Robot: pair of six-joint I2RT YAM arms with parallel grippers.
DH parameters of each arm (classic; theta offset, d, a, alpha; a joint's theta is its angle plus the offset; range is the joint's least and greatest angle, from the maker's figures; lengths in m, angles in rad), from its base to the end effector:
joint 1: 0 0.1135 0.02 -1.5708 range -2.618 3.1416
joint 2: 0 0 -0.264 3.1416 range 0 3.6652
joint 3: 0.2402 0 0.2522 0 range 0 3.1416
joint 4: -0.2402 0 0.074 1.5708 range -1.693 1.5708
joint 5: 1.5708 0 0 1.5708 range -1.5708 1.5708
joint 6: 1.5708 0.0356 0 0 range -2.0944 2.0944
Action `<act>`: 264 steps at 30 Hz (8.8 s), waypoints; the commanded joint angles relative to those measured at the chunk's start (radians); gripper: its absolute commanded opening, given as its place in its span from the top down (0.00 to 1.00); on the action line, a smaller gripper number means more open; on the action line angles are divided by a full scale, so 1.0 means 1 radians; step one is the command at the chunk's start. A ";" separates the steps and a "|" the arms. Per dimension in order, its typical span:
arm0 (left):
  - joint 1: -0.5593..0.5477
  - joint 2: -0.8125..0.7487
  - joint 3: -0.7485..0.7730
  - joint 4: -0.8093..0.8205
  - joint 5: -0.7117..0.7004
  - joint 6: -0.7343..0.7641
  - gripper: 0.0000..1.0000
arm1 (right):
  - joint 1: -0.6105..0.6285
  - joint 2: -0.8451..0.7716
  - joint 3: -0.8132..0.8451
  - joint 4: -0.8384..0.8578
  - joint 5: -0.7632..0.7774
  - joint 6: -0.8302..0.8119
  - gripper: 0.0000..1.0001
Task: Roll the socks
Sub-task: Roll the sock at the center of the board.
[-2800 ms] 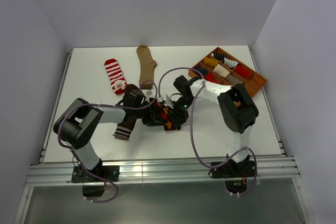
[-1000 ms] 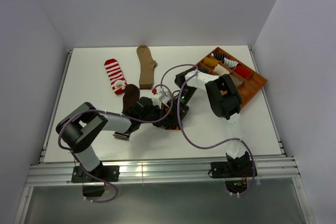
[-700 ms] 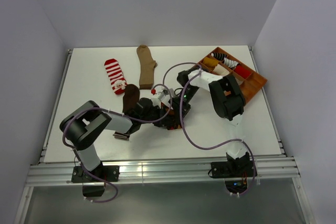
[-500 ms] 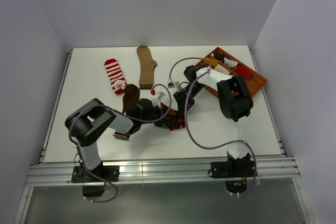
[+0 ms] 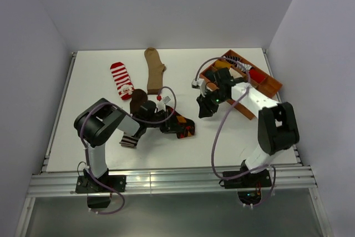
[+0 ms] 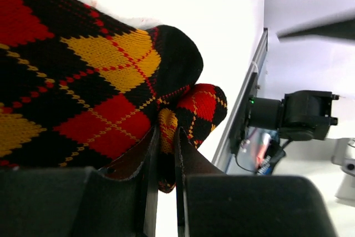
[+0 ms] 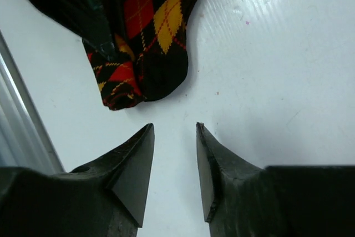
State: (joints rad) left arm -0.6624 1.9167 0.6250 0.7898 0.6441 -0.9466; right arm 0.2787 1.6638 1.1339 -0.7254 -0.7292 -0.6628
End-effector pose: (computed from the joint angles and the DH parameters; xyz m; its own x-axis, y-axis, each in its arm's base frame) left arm 0.2427 -0.2164 0.0936 -0.9576 -0.0760 -0.2780 0.2222 0.4194 -0.8802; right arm 0.2986 0.1101 0.2087 -0.4719 -0.6123 -0.6343 -0.8808 0.3594 0.3084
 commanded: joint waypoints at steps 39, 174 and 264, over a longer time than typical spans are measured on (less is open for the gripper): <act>0.053 0.119 0.116 -0.606 0.101 0.146 1.00 | 0.617 -0.274 -0.488 0.583 0.527 -0.224 0.49; -0.187 -0.263 0.120 -0.452 -0.396 0.585 0.38 | 0.200 0.725 0.555 -0.646 -0.025 -0.190 0.71; -0.177 -0.094 0.061 -0.547 -0.271 0.480 1.00 | 0.100 0.633 0.544 -0.322 0.079 0.233 0.85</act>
State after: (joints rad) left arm -0.8261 1.7779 0.7353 0.4660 0.3679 -0.4995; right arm 0.4110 2.3245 1.7042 -1.1679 -0.7605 -0.4343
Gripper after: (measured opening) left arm 0.283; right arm 0.171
